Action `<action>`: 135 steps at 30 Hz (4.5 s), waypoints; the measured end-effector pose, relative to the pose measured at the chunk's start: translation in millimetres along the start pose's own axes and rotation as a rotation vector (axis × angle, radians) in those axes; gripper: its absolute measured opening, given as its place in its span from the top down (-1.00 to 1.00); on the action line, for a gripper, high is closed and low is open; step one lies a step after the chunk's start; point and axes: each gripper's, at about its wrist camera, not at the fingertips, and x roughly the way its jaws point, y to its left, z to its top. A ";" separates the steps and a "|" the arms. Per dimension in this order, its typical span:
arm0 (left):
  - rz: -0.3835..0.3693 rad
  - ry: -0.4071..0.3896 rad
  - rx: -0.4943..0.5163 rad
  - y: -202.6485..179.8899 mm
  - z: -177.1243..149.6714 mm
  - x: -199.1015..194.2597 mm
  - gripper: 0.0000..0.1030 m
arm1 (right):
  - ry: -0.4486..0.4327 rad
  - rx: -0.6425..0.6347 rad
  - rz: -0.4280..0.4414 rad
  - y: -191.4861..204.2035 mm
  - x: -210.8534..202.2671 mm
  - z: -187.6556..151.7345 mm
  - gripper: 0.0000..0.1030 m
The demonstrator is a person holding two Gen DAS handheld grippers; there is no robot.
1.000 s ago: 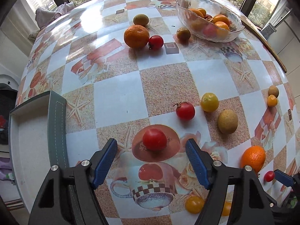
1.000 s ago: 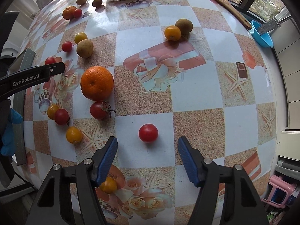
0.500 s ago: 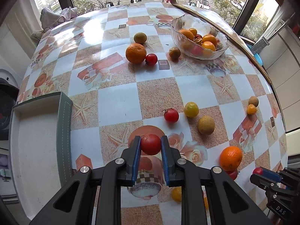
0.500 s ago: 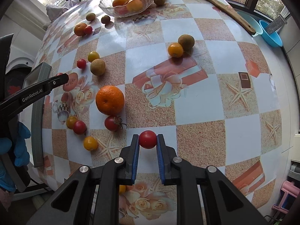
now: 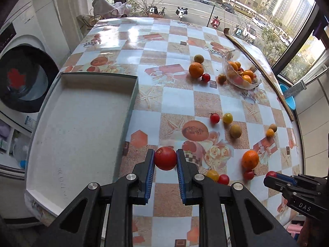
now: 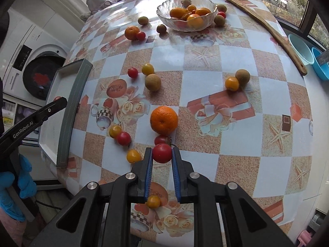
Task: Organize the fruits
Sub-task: 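Carry both red tomatoes over the white tray and open both tools to drop them, then grasp a yellow tomato with the left tool while the right tool grasps another yellow tomato, then carry both yellow tomatoes over the white tray and open both tools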
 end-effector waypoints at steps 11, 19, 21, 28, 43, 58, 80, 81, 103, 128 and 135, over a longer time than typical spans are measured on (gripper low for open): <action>0.145 0.032 -0.007 146.3 -31.6 7.3 0.57 | 0.023 -0.091 0.158 167.6 62.5 18.7 0.62; 0.160 0.060 0.020 198.6 -37.8 32.5 0.57 | 0.083 -0.172 0.152 264.2 119.3 32.4 0.61; 0.158 0.062 0.038 201.9 -40.3 35.4 0.57 | 0.099 -0.177 0.117 273.4 132.4 37.7 0.61; 0.165 0.067 0.098 201.9 -42.6 39.4 0.39 | 0.136 -0.176 0.019 278.2 156.1 52.3 0.58; 0.112 0.052 0.175 174.2 -34.8 28.0 -0.75 | -0.006 -0.064 0.032 254.5 100.5 61.8 -0.63; -0.005 -0.003 0.420 25.7 -31.7 6.4 -0.75 | -0.062 0.230 -0.152 87.3 25.1 -14.2 -0.63; -0.095 -0.007 0.644 -84.8 -52.5 85.9 -0.68 | -0.021 0.243 -0.228 27.8 34.7 -98.2 -0.21; -0.095 -0.011 0.650 -87.7 -52.5 86.5 -0.68 | -0.026 0.236 -0.233 28.7 35.1 -96.4 -0.15; -0.241 0.079 0.501 -78.8 -44.0 67.5 0.51 | -0.061 0.284 -0.175 23.7 30.7 -87.9 0.57; -0.175 -0.024 0.287 20.6 -27.9 9.1 0.51 | -0.077 0.149 -0.126 83.1 26.6 -43.0 0.57; -0.129 -0.044 0.185 66.9 -28.7 -1.4 0.51 | -0.080 0.053 -0.088 126.9 33.8 -21.1 0.57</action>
